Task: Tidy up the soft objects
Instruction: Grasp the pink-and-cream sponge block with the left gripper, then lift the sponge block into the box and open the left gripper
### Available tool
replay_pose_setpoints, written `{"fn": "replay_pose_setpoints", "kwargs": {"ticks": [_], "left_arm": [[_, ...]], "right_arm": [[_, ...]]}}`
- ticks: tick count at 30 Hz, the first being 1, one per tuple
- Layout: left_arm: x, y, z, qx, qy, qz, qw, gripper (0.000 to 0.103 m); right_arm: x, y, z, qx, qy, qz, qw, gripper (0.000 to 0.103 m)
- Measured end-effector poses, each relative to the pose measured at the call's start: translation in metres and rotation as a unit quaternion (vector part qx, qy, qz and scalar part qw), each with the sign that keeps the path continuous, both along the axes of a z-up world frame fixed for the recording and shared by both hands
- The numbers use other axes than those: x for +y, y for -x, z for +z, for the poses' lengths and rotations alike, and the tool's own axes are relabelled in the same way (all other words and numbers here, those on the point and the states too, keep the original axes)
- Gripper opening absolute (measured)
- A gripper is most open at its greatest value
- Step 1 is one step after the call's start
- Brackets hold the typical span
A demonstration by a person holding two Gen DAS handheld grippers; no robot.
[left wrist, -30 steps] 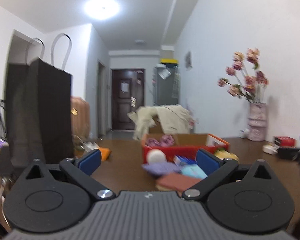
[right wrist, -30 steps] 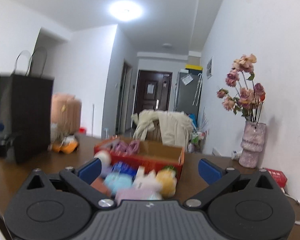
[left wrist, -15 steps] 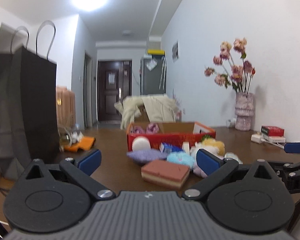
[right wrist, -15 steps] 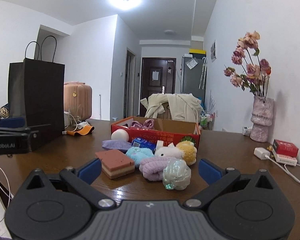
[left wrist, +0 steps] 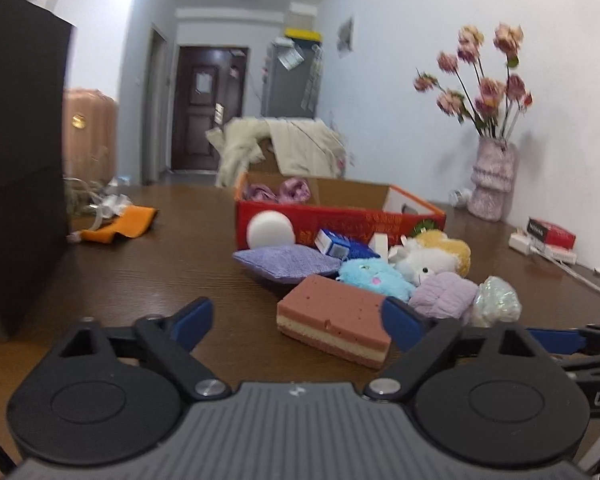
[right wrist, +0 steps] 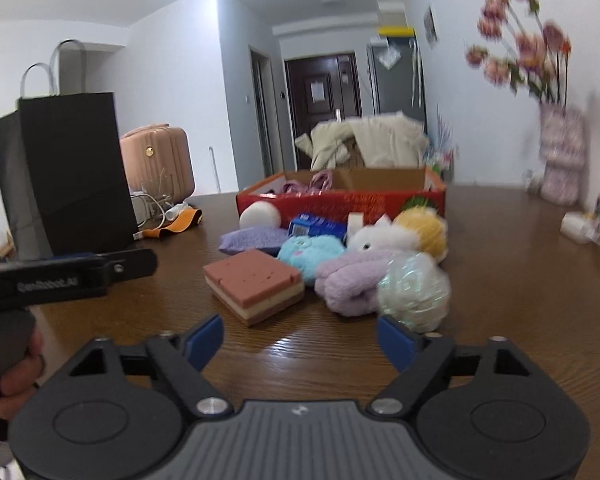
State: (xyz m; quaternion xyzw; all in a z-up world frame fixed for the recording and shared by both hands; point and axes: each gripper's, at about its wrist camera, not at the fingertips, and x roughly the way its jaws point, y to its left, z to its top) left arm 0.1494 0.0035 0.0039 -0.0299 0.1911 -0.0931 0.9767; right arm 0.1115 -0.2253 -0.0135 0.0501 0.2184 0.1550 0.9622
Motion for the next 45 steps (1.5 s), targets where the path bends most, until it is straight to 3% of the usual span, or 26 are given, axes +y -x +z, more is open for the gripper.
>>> {"fn": "replay_pose_setpoints", "kwargs": {"ticks": [2, 7, 9, 11, 12, 14, 16, 20, 24, 25, 31, 35, 40, 45], "left_arm": [[0.001, -0.023, -0.003, 0.019, 0.003, -0.011, 0.9998, 0.067], [0.011, -0.082, -0.010, 0.074, 0.044, -0.039, 0.9955, 0.056], [0.016, -0.101, -0.016, 0.105, 0.071, -0.049, 0.9907, 0.050], [0.017, -0.111, -0.021, 0.138, 0.092, -0.063, 0.9842, 0.032], [0.017, -0.111, -0.023, 0.147, 0.100, -0.070, 0.9815, 0.030], [0.017, -0.101, -0.024, 0.161, 0.115, -0.084, 0.9766, 0.029], [0.013, -0.089, -0.021, 0.166, 0.106, -0.097, 0.9757, 0.030], [0.011, -0.085, -0.020, 0.161, 0.110, -0.099, 0.9757, 0.043], [0.015, -0.099, -0.026, 0.174, 0.128, -0.081, 0.9731, 0.042], [0.013, -0.100, -0.026, 0.176, 0.132, -0.083, 0.9719, 0.035], [0.008, -0.081, -0.018, 0.160, 0.125, -0.081, 0.9758, 0.030], [0.004, -0.065, 0.002, 0.127, 0.126, -0.078, 0.9808, 0.030], [-0.014, -0.074, 0.048, 0.066, 0.137, -0.089, 0.9844, 0.030], [-0.041, -0.132, 0.105, 0.029, 0.152, -0.090, 0.9839, 0.030]], "right_arm": [[0.004, -0.016, -0.003, 0.019, -0.021, 0.000, 1.000, 0.066], [0.014, -0.060, -0.008, 0.052, -0.075, -0.009, 0.996, 0.054], [0.016, -0.077, -0.010, 0.066, -0.096, -0.012, 0.993, 0.048], [0.019, -0.090, -0.012, 0.075, -0.113, -0.013, 0.991, 0.044], [0.021, -0.095, -0.014, 0.080, -0.118, -0.012, 0.990, 0.042], [0.022, -0.102, -0.015, 0.082, -0.121, -0.015, 0.989, 0.038], [0.023, -0.107, -0.015, 0.080, -0.110, -0.025, 0.990, 0.038], [0.019, -0.116, -0.018, 0.089, -0.106, -0.027, 0.990, 0.034], [0.018, -0.120, -0.021, 0.094, -0.105, -0.023, 0.990, 0.033], [0.018, -0.118, -0.021, 0.093, -0.102, -0.022, 0.990, 0.033], [0.013, -0.112, -0.019, 0.097, -0.111, -0.011, 0.989, 0.030], [0.013, -0.095, -0.004, 0.072, -0.109, 0.000, 0.991, 0.030], [0.004, -0.090, 0.045, 0.007, -0.078, 0.006, 0.997, 0.030], [-0.022, -0.135, 0.108, -0.038, -0.060, 0.017, 0.997, 0.030]]}}
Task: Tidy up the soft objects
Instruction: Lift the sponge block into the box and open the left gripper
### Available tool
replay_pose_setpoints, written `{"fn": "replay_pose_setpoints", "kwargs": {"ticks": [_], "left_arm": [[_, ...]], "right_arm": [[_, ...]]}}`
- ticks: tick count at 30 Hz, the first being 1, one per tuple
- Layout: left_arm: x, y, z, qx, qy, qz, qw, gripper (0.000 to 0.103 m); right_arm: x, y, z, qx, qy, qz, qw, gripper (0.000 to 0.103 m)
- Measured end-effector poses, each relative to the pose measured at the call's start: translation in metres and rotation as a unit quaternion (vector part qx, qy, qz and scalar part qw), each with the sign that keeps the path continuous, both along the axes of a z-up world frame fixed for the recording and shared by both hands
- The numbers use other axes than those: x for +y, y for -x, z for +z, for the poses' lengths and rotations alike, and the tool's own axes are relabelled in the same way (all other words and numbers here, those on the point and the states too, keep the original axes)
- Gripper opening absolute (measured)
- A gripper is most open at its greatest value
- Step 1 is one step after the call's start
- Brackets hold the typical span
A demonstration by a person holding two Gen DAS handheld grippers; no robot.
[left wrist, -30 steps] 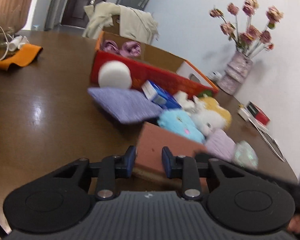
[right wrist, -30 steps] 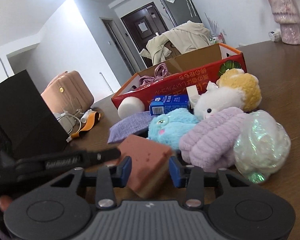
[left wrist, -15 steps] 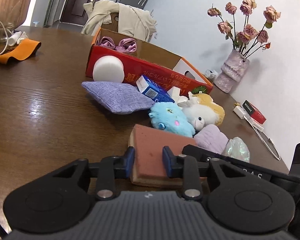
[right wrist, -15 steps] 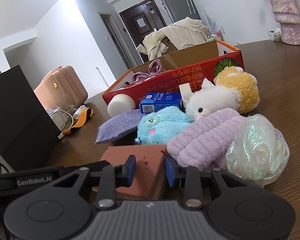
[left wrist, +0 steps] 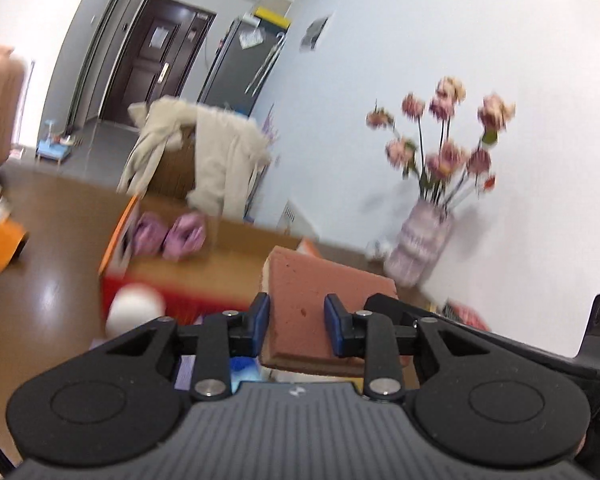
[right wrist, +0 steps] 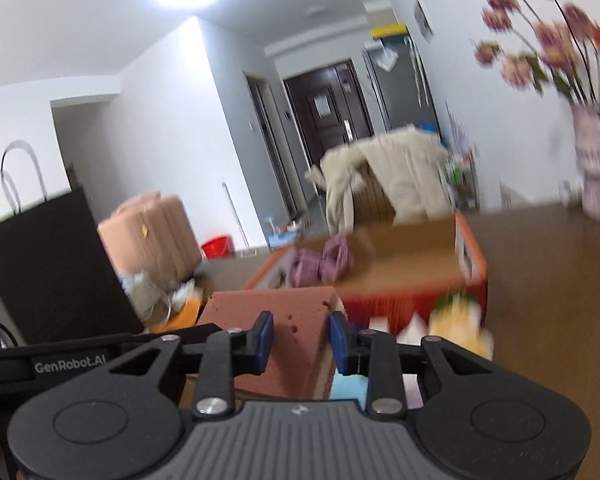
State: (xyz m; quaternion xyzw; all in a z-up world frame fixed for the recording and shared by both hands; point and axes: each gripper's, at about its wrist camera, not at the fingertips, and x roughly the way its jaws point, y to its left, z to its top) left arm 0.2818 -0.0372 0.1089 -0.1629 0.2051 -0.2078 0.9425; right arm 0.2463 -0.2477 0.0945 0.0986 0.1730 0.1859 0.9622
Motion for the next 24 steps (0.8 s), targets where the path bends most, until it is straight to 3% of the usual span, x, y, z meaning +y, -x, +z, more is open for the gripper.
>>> {"fn": "replay_pose_setpoints", "kwargs": {"ticks": [5, 10, 17, 21, 24], "left_arm": [[-0.033, -0.088, 0.034, -0.004, -0.005, 0.005, 1.0000, 0.030], [-0.057, -0.193, 0.025, 0.050, 0.009, 0.004, 0.9987, 0.030], [-0.069, -0.301, -0.040, 0.152, 0.023, 0.004, 0.9881, 0.030], [-0.083, -0.330, -0.073, 0.192, 0.014, -0.012, 0.9813, 0.030], [-0.087, -0.337, -0.089, 0.207, 0.011, -0.012, 0.9782, 0.030]], "right_arm": [[-0.024, -0.082, 0.047, -0.003, 0.005, -0.011, 1.000, 0.030], [-0.044, -0.190, 0.059, 0.035, 0.014, -0.027, 0.999, 0.030], [-0.051, -0.320, 0.010, 0.133, 0.044, -0.055, 0.989, 0.030], [-0.045, -0.356, -0.024, 0.156, 0.098, -0.085, 0.979, 0.029], [-0.048, -0.369, -0.049, 0.185, 0.097, -0.096, 0.973, 0.029]]}}
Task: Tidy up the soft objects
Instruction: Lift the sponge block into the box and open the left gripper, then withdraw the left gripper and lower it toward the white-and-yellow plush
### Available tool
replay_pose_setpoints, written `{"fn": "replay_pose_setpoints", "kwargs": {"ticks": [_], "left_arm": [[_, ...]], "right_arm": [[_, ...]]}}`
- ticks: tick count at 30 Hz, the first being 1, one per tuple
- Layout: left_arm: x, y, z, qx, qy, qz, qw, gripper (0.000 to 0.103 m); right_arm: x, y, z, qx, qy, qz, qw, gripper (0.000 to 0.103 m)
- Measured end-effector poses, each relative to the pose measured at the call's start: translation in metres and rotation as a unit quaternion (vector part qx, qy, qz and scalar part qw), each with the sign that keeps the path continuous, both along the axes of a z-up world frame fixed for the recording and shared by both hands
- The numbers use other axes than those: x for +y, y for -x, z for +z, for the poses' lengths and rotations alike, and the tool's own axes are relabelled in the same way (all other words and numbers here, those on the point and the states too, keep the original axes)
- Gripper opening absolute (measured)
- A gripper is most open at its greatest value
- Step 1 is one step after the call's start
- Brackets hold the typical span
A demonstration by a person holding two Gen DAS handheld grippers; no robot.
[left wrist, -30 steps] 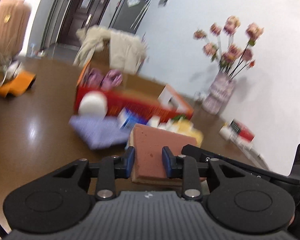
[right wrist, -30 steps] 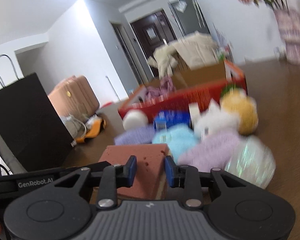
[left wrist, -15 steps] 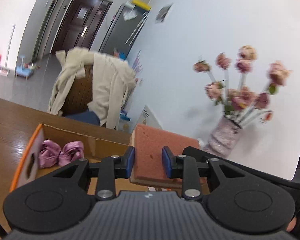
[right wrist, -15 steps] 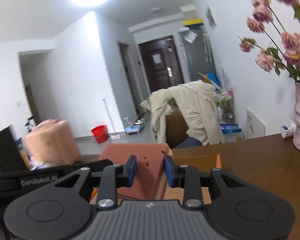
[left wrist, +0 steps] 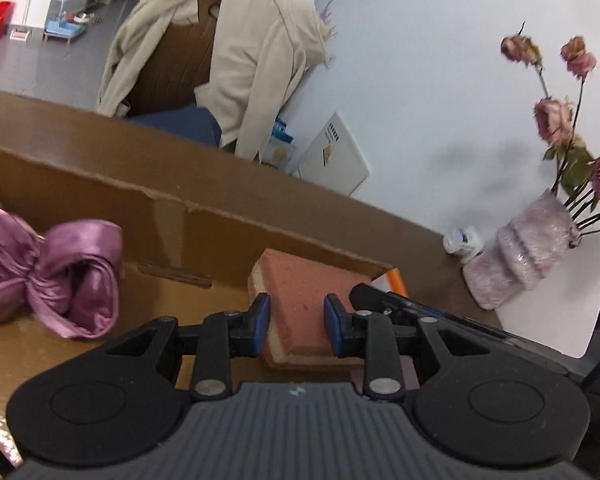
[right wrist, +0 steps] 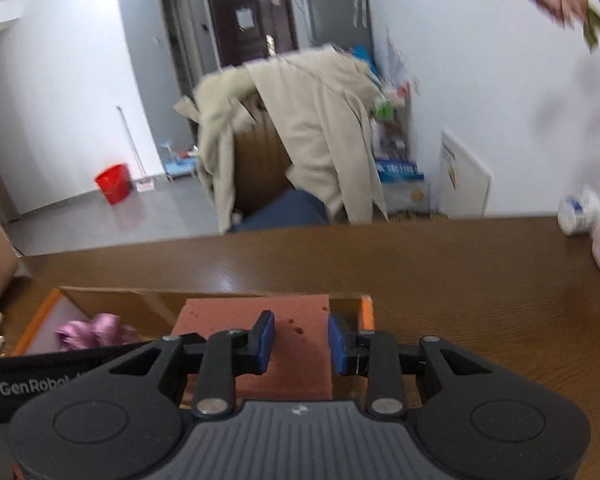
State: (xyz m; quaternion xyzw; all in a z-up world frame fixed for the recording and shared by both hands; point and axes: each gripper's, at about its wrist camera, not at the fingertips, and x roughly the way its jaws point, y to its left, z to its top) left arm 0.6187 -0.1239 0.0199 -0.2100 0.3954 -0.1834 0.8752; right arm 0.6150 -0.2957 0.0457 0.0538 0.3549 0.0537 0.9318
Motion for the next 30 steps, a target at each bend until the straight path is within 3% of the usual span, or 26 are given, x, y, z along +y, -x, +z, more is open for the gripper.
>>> {"fn": "replay_pose_setpoints", "kwargs": {"ticks": [3, 6, 12, 18, 20, 22, 23, 25, 27, 30], "left_arm": [[-0.001, 0.000, -0.005, 0.004, -0.010, 0.003, 0.9999, 0.028], [0.004, 0.003, 0.004, -0.007, -0.015, 0.000, 0.9999, 0.029], [0.030, 0.039, 0.058, -0.077, -0.073, 0.002, 0.9944, 0.034], [0.063, 0.106, 0.132, -0.157, -0.134, 0.037, 0.9777, 0.049], [0.070, 0.134, 0.149, -0.178, -0.163, 0.050, 0.9690, 0.072], [0.075, 0.166, 0.160, -0.198, -0.188, 0.069, 0.9596, 0.079], [0.077, 0.182, 0.164, -0.209, -0.194, 0.073, 0.9559, 0.082], [0.079, 0.209, 0.173, -0.218, -0.205, 0.078, 0.9510, 0.086], [0.081, 0.233, 0.179, -0.223, -0.204, 0.082, 0.9496, 0.086], [0.080, 0.271, 0.185, -0.244, -0.217, 0.091, 0.9408, 0.091]], "right_arm": [[0.008, -0.001, -0.011, -0.009, 0.043, 0.001, 0.999, 0.020], [0.013, -0.001, -0.009, -0.017, 0.061, 0.002, 0.998, 0.022], [0.012, 0.026, 0.026, -0.047, 0.068, 0.014, 0.996, 0.026], [-0.001, 0.081, 0.087, -0.089, 0.061, 0.021, 0.994, 0.038], [-0.008, 0.107, 0.107, -0.098, 0.045, 0.025, 0.994, 0.045], [-0.014, 0.135, 0.127, -0.113, 0.038, 0.031, 0.992, 0.052], [-0.017, 0.148, 0.136, -0.122, 0.040, 0.031, 0.991, 0.054], [-0.019, 0.176, 0.150, -0.140, 0.047, 0.029, 0.989, 0.067], [-0.019, 0.203, 0.161, -0.157, 0.051, 0.033, 0.986, 0.073], [-0.018, 0.245, 0.173, -0.181, 0.058, 0.038, 0.981, 0.078]]}}
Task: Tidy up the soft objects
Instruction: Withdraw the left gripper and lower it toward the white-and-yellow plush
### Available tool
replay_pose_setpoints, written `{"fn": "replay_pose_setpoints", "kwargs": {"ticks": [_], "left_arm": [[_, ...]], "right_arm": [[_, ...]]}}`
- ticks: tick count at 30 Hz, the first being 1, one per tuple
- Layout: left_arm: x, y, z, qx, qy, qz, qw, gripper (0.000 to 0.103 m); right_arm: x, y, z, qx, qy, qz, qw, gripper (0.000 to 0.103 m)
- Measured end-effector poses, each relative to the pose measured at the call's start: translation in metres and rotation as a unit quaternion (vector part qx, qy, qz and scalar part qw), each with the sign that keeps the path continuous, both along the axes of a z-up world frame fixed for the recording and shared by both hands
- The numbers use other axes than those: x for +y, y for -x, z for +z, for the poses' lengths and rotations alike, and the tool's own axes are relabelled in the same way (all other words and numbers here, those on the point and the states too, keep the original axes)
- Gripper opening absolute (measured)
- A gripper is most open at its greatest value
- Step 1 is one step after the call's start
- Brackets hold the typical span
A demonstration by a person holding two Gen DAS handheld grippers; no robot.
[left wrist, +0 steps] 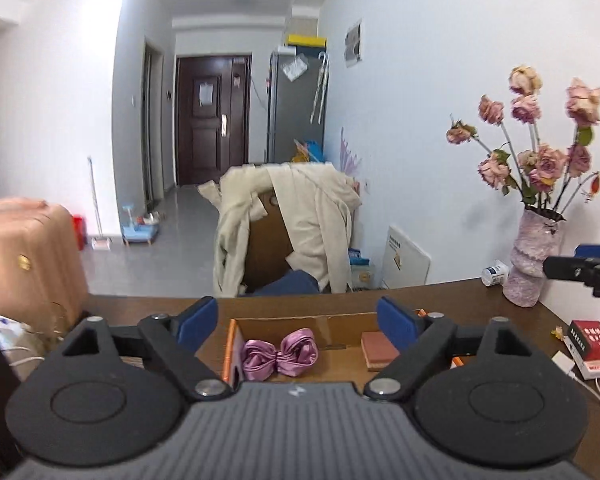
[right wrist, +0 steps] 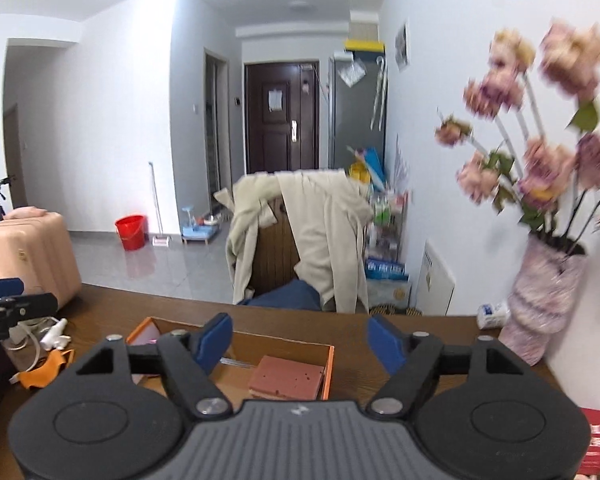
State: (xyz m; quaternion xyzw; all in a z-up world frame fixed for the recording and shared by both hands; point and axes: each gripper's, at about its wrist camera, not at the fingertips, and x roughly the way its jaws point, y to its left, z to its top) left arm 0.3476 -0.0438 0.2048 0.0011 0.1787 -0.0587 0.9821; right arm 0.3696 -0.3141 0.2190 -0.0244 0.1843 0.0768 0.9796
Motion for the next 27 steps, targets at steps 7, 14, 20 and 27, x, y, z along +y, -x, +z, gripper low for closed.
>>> {"fn": "replay_pose_setpoints", "kwargs": {"ticks": [7, 14, 20, 27], "left_arm": [[0.002, 0.099, -0.018, -0.053, -0.020, 0.007, 0.9984, 0.098], [0.007, 0.217, -0.070, -0.118, -0.003, 0.012, 0.9929, 0.103], [0.001, 0.285, -0.132, -0.144, -0.019, 0.030, 0.9889, 0.103], [-0.003, 0.293, -0.156, -0.127, -0.030, 0.013, 0.9914, 0.103]], "right_arm": [[0.004, 0.094, -0.004, -0.068, 0.009, 0.020, 0.997, 0.086], [0.007, 0.195, -0.059, -0.126, 0.027, 0.038, 0.991, 0.090], [0.017, 0.273, -0.132, -0.135, 0.018, 0.048, 0.990, 0.092], [0.028, 0.316, -0.195, -0.096, 0.011, 0.045, 0.994, 0.092]]}}
